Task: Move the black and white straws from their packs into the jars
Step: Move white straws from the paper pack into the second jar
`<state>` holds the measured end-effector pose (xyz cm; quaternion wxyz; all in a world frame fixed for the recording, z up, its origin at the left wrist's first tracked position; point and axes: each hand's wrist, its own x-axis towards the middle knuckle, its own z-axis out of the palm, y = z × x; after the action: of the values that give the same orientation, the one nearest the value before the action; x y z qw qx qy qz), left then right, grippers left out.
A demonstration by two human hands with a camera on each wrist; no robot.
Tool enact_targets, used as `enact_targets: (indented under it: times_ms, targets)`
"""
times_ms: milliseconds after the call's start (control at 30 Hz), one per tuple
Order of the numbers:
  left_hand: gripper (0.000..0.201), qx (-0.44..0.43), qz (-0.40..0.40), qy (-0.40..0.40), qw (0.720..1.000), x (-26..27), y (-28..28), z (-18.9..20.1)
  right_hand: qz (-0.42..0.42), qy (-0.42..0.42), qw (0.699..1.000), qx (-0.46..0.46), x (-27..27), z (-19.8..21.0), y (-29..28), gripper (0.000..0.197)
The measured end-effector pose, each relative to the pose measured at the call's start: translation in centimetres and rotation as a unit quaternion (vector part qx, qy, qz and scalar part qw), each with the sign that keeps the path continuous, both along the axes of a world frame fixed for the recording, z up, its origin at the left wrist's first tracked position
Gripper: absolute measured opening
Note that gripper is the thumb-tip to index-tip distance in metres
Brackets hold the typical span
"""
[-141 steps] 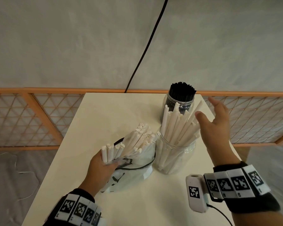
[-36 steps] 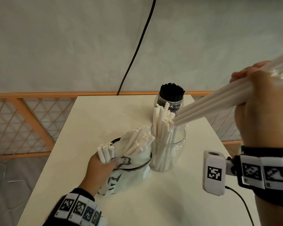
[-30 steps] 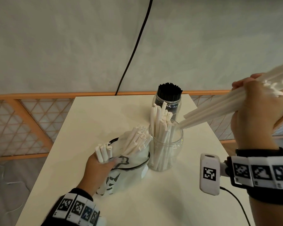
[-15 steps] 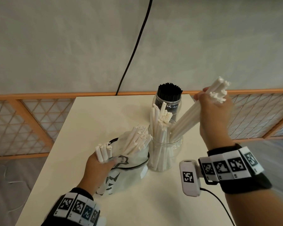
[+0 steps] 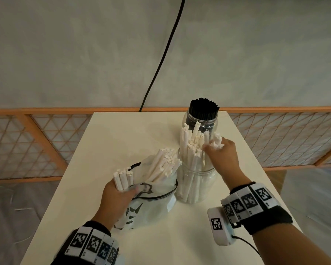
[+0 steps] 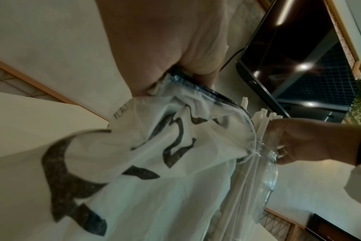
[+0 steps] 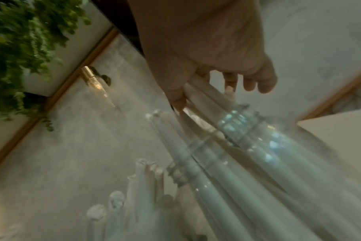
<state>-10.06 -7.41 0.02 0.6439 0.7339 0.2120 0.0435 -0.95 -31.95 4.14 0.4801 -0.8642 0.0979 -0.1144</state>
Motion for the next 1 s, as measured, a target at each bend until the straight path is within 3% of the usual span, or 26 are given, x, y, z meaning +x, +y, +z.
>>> enact_targets:
  times_ms: [100, 200, 333, 467, 600, 667, 733, 800, 933, 1000]
  targets:
    - [0.025, -0.001, -0.002, 0.000, 1.000, 0.0, 0.1, 0.1, 0.022, 0.004, 0.997, 0.076, -0.9, -0.3, -0.7, 0.073]
    - [0.025, -0.005, -0.005, -0.004, 1.000, 0.0, 0.1, 0.0, 0.092, -0.019, 0.991, 0.097, -1.4, -0.3, -1.3, 0.120]
    - [0.023, -0.004, -0.009, -0.003, 1.000, 0.1, 0.0, 0.0, 0.175, 0.005, 0.984, 0.035, -1.0, -0.8, -0.9, 0.136]
    - [0.024, -0.018, 0.006, 0.002, 1.000, 0.2, 0.0, 0.0, 0.218, -0.011, 0.976, -0.009, -0.6, -0.6, 0.5, 0.132]
    - [0.025, -0.015, 0.006, -0.003, 1.000, 0.1, 0.1, 0.1, 0.189, -0.034, 0.978, -0.085, 0.4, -0.9, 1.7, 0.127]
    - [0.025, -0.016, 0.004, -0.005, 1.000, 0.0, 0.2, 0.1, 0.159, -0.053, 0.982, -0.090, 0.7, -1.2, 1.9, 0.104]
    - [0.025, -0.016, 0.006, -0.007, 1.000, 0.0, 0.3, 0.1, 0.125, -0.085, 0.984, -0.095, 1.0, -1.3, 1.9, 0.061]
    - [0.025, -0.011, 0.007, -0.009, 1.000, -0.1, 0.3, 0.2, 0.109, -0.099, 0.983, -0.107, 1.3, -0.8, 1.6, 0.034]
    - [0.026, -0.008, 0.003, -0.019, 1.000, -0.1, 0.3, 0.3, 0.111, -0.143, 0.975, -0.126, 1.7, 1.2, 1.5, 0.025]
    - [0.026, -0.004, 0.002, -0.022, 1.000, -0.1, 0.4, 0.2, 0.118, -0.152, 0.975, -0.110, 1.6, 2.0, 1.5, 0.033]
